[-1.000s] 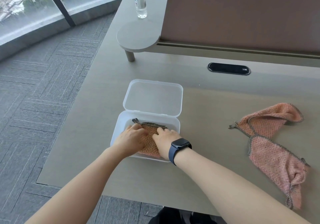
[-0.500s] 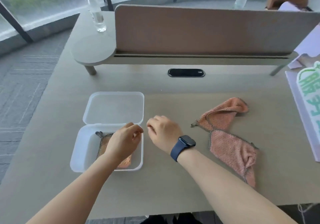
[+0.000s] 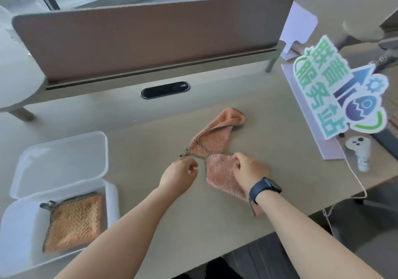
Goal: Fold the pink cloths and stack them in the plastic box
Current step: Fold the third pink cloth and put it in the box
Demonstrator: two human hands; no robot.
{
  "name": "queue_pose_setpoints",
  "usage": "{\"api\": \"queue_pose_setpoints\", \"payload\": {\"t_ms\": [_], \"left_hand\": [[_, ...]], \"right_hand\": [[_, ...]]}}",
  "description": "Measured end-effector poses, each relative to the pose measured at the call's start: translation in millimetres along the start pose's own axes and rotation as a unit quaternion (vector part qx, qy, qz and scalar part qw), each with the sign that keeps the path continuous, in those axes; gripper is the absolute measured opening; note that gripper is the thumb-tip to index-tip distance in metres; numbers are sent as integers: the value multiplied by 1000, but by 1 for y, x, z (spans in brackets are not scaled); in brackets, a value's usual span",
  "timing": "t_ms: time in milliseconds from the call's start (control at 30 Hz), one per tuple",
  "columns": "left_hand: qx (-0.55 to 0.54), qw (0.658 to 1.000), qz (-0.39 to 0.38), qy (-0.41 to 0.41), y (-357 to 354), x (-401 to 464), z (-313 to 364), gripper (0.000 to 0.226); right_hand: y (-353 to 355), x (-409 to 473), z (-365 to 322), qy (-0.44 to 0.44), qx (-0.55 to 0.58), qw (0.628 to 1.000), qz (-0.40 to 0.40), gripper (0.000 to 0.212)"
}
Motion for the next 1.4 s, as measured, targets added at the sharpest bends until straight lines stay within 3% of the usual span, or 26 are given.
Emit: {"api": "queue_pose_setpoints", "payload": {"t_ms": [200,367,567,767,900,1000,1167,1400], "left_hand": [[19,999,-5,38,-27,33,10,30],[22,996,-2,85,-43,50,12,40],[41,995,-5,93,-54,63,17,35],[42,995,-6,87,-62,63,19,12],[3,998,2,70,-59,57,20,18],[-72,993,54,78,-42,47,14,16],[-198,970,106,93,3,30,-1,37],[-228,943,228,82,107,-5,-30,9]], "right_hand": [[-5,23,54,-71,21,997,7,29],[-13,31,77,-130,-8,991,-40,37],[-17,32,86,-132,-11,990,-41,15],[-20,35,94,-123,23,992,-29,29],[-14,34,97,-141,83,986,-14,27],[-2,33,86,-144,144,979,-6,26],[25,36,37,-107,228,968,1,22],[74,33,-56,-8,354,934,48,10]]}}
Point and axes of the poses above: each hand's wrist, its own x-axis towards the middle knuckle, its own y-axis out of the back of the hand, z = x × y, the point moved 5 cm from there along x, towards the middle knuckle, and after that the axes turned 13 degrees about -y, right-handed, at the moved point
